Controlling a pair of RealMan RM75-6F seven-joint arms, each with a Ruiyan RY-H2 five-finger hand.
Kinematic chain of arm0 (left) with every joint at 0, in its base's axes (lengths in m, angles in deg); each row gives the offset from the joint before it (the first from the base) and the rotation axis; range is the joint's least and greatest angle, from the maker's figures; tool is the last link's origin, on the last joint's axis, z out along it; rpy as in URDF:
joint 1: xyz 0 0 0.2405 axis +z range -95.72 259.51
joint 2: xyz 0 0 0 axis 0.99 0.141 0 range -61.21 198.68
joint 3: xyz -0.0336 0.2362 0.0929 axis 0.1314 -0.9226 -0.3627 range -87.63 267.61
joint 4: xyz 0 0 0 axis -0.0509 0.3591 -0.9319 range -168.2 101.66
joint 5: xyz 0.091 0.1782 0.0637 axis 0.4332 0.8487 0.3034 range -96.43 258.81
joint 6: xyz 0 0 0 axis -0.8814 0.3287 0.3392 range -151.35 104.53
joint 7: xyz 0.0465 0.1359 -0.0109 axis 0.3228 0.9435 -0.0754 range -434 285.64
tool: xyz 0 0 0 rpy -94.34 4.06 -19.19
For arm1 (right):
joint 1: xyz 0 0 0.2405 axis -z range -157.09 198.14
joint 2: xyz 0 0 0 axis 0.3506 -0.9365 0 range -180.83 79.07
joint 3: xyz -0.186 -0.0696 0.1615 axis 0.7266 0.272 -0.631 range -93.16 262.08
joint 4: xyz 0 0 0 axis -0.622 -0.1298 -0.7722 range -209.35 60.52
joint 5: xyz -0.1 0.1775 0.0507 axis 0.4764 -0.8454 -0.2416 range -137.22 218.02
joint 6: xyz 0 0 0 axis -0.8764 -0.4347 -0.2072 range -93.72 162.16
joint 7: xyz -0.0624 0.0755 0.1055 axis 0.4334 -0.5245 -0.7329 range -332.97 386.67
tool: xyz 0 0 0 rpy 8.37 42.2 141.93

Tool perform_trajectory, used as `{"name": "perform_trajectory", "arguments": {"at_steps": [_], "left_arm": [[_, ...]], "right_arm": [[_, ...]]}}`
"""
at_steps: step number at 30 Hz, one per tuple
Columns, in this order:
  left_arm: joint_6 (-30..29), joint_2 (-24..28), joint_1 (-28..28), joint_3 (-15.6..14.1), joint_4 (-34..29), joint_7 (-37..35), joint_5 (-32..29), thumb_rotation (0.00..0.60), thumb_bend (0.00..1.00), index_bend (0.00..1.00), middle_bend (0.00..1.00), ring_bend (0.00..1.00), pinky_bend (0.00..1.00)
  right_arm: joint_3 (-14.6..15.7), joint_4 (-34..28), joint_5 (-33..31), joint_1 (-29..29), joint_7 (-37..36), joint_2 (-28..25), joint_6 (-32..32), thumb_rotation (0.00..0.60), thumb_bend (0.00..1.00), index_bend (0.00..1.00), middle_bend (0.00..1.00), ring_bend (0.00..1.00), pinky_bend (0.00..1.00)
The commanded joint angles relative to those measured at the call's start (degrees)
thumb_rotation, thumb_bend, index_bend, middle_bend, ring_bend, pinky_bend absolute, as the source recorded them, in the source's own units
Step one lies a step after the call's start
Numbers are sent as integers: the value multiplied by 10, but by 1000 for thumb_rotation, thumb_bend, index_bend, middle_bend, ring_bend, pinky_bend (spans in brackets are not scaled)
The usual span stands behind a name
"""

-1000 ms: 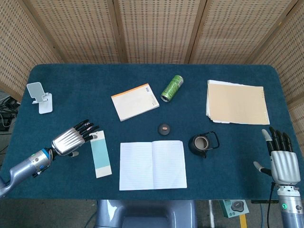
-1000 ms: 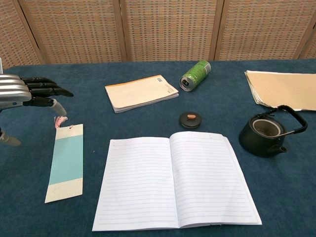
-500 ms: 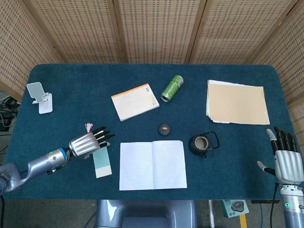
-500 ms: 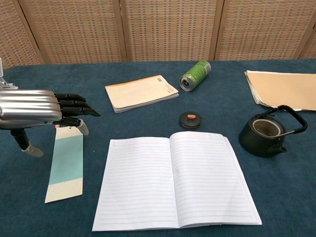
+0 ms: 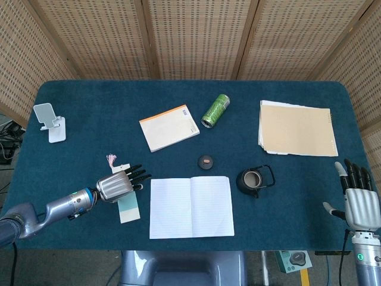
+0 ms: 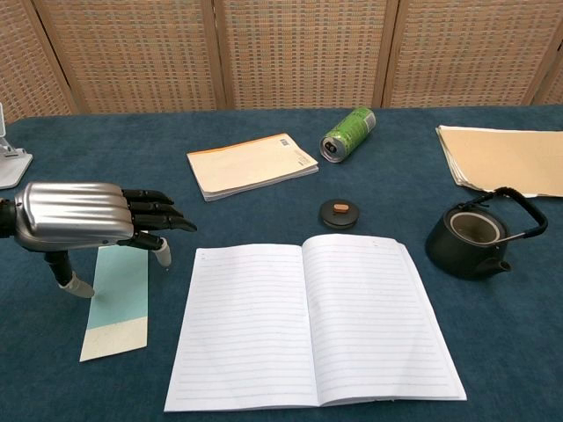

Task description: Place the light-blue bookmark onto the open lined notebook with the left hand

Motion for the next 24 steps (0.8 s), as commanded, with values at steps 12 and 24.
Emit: {"name": "perform_trajectory", "arguments": {"at_steps": [12, 24], "left_arm": [[3, -4, -10, -18, 3, 3, -10, 600, 41, 277, 0, 0, 0], [11, -9, -18, -29, 0, 12, -12, 600, 42, 319, 0, 0, 0]], "right_arm": [[0, 2, -2, -1, -1, 1, -3, 600, 86, 0, 0, 0, 0], [0, 5, -5, -1, 0, 2, -4, 600, 85, 0, 0, 0, 0]]}}
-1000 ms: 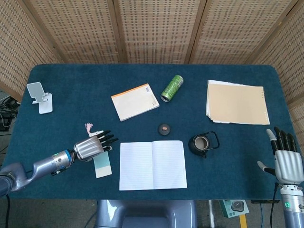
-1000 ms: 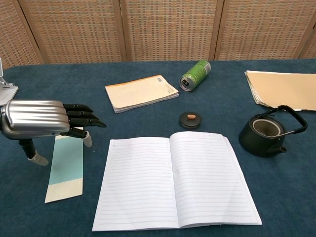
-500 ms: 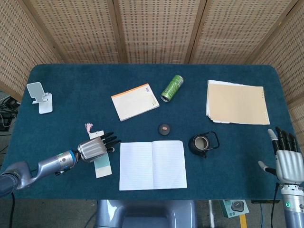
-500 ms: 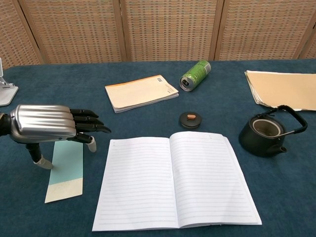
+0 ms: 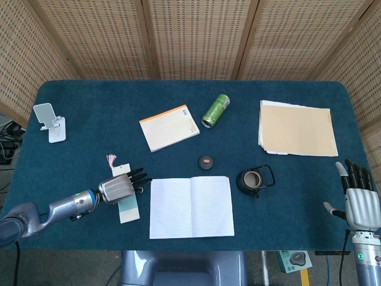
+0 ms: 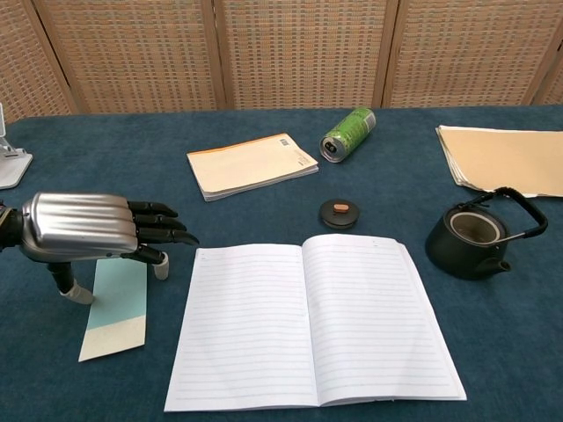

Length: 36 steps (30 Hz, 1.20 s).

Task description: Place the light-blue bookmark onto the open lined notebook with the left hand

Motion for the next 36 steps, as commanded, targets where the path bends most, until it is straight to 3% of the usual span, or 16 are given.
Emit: {"name": "perform_trajectory", "arguments": {"at_steps": [1, 28, 36], "left_arm": [[2, -1, -1, -2, 1, 2, -2, 600, 41, 320, 0, 0, 0], [14, 12, -1, -13, -21, 27, -23, 600, 44, 306, 0, 0, 0], [18, 10, -2, -14, -24, 32, -26, 600, 57, 389, 0, 0, 0]], "right_arm": [[0, 0, 0, 0, 1, 0, -1, 600, 86, 0, 0, 0, 0], [2, -4, 2, 0, 7, 1, 0, 600, 85, 0, 0, 0, 0], [3, -5, 2, 0, 9, 1, 0, 600, 85, 0, 0, 0, 0]]}}
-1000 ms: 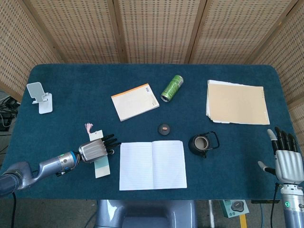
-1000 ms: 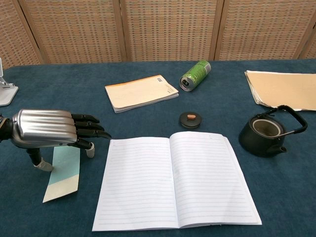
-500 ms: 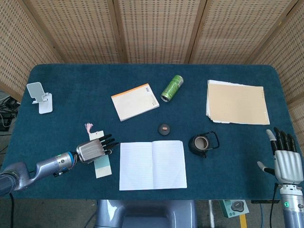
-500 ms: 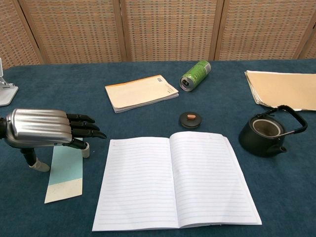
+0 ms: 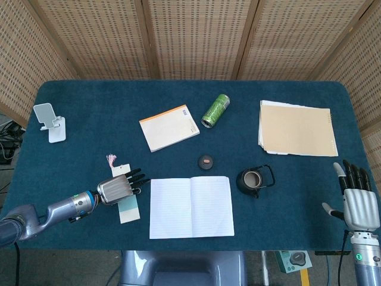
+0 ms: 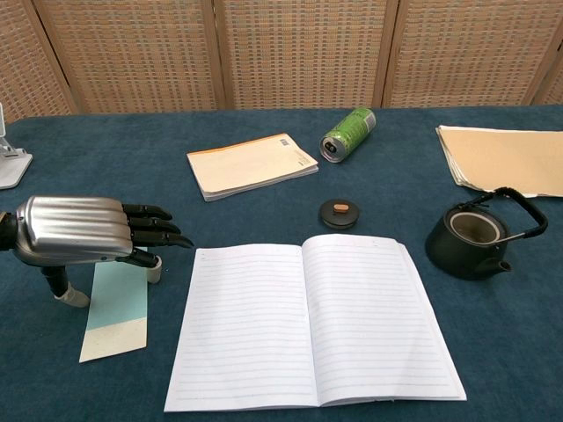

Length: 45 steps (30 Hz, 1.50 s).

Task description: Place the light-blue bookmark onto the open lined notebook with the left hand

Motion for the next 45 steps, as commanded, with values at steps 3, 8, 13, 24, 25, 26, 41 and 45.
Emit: {"name": "perform_trajectory", "arguments": {"at_steps": [3, 8, 13, 24, 25, 26, 41, 45], "left_arm": [[3, 0, 2, -2, -2, 3, -3, 600, 87, 414, 0, 0, 0], [-1, 0, 4, -3, 0, 3, -4, 600, 198, 484, 0, 0, 0], [-3, 2, 4, -3, -2, 2, -6, 600, 254, 535, 0, 0, 0], [-19, 9, 5, 1, -10, 10, -4, 600, 254, 552, 0, 0, 0], [-21, 10, 4, 3, -11, 12, -3, 600, 255, 551, 0, 0, 0], [-24, 12, 3, 4, -13, 15, -3, 600, 255, 551, 0, 0, 0], [-36, 20, -30, 44, -77, 63, 8, 600, 254, 550, 0, 0, 0], [-22, 10, -41, 52, -88, 75, 8, 600, 254, 550, 0, 0, 0]], "right_arm": [[1, 0, 0, 0, 1, 0, -1, 600, 85, 0, 0, 0, 0], [2, -1, 1, 0, 2, 1, -1, 600, 85, 0, 0, 0, 0], [2, -1, 2, 0, 3, 1, -1, 600, 85, 0, 0, 0, 0], [3, -3, 3, 0, 0, 0, -2, 600, 85, 0, 0, 0, 0], [3, -3, 3, 0, 0, -1, -2, 600, 85, 0, 0, 0, 0], [3, -3, 3, 0, 0, -1, -2, 600, 85, 0, 0, 0, 0], [2, -8, 3, 1, -12, -6, 0, 600, 85, 0, 0, 0, 0], [1, -8, 0, 2, -16, -8, -1, 600, 85, 0, 0, 0, 0]]}}
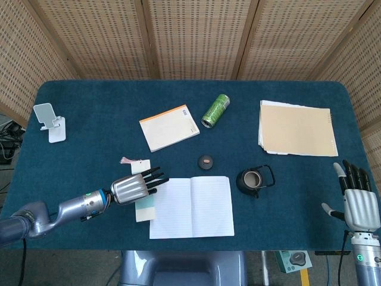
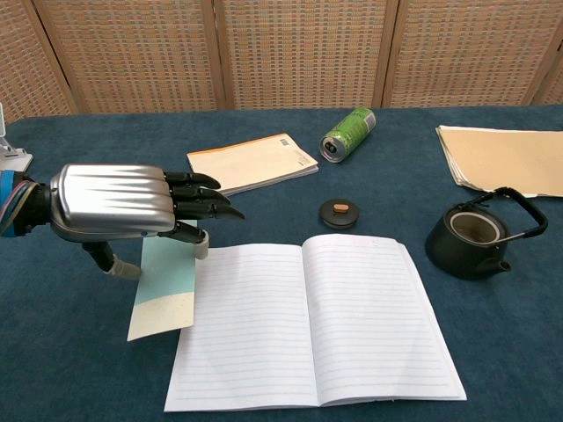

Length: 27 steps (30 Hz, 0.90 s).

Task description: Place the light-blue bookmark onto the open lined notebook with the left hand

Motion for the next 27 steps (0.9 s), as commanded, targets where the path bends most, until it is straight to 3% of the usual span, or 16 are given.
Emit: {"name": "perform_trajectory", "arguments": {"at_steps": [1, 13, 27], "left_arm": [[12, -10, -9, 8, -8, 9, -1, 600, 254, 549, 0, 0, 0], [70, -71, -54, 46, -9, 27, -20, 600, 255, 521, 0, 0, 0], [85, -97, -74, 39, -16, 34, -19, 600, 254, 508, 0, 0, 0]], "right_arm": [[0, 0, -1, 0, -2, -1, -1, 600, 85, 0, 0, 0, 0], [-4, 1, -9, 0, -12, -4, -6, 600, 86, 0, 0, 0, 0], [-5, 1, -11, 1, -20, -7, -7, 600, 86, 0, 0, 0, 0]]}}
